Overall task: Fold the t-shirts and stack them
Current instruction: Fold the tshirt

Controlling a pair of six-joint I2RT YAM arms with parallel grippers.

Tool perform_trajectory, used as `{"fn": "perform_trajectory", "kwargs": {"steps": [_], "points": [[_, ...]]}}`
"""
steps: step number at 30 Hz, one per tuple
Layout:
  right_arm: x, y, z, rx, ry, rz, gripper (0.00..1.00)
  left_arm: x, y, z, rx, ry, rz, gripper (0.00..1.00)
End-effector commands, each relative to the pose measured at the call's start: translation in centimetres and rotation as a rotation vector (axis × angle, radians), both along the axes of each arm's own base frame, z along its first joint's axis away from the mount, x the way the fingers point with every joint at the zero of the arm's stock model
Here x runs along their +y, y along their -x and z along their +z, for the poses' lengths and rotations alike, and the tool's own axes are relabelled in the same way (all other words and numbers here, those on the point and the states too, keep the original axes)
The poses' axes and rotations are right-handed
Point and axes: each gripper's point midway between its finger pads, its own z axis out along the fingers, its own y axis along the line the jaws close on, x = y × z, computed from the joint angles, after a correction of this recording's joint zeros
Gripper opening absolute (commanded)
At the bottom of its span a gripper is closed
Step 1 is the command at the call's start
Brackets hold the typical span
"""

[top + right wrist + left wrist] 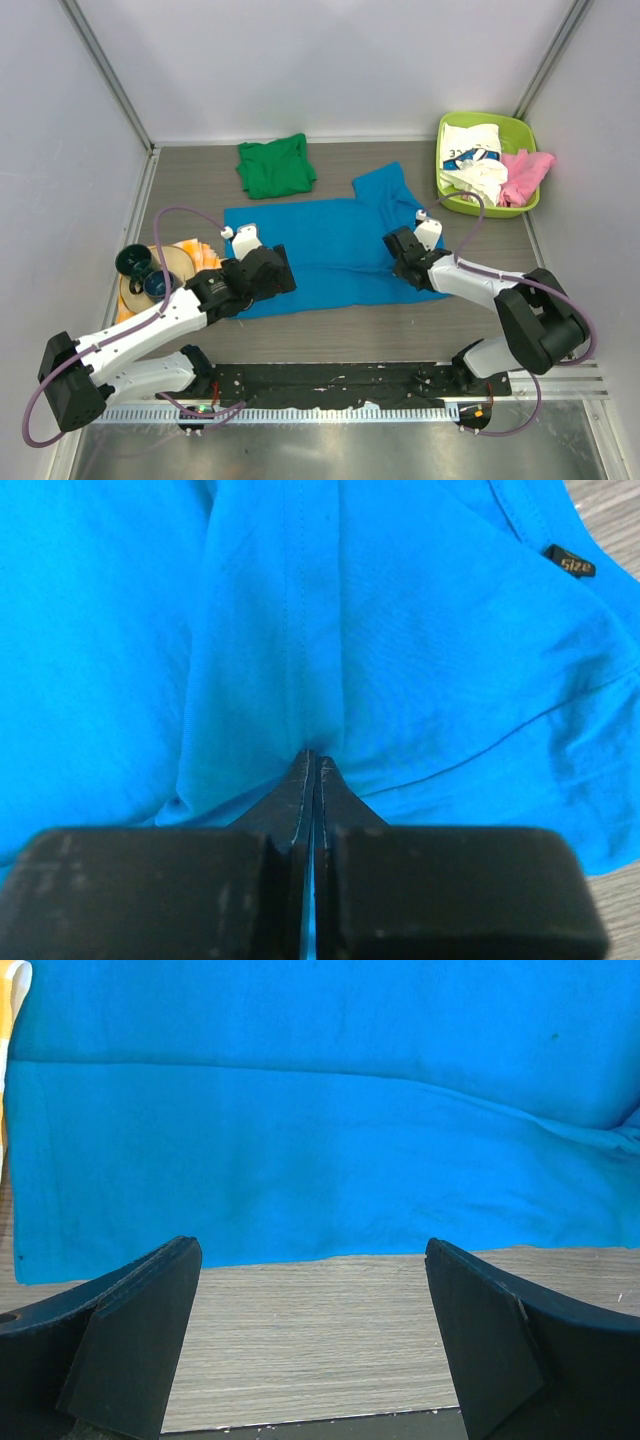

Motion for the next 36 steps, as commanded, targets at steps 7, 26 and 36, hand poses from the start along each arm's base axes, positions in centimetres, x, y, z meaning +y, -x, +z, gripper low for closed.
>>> {"fn": "perform_trajectory", "kwargs": {"steps": [7,26,36], "points": [[1.8,-3.2,2.8,-0.088,-0.043,0.007,0.01,0.3,-0.4,0.5,-0.032,-0.008,0.008,1.00],[13.0,-11.1,4.5,-0.139,-0.232,0.278,0.26,0.3,-0.6,0.4,-0.035,-0.023,0.007,1.00],[5.9,-9.6,13.8,-0.423,-0.063,0.157,0.98,0.0,-0.8,-1.4,-0.010,-0.064,-0.008,1.00]]}}
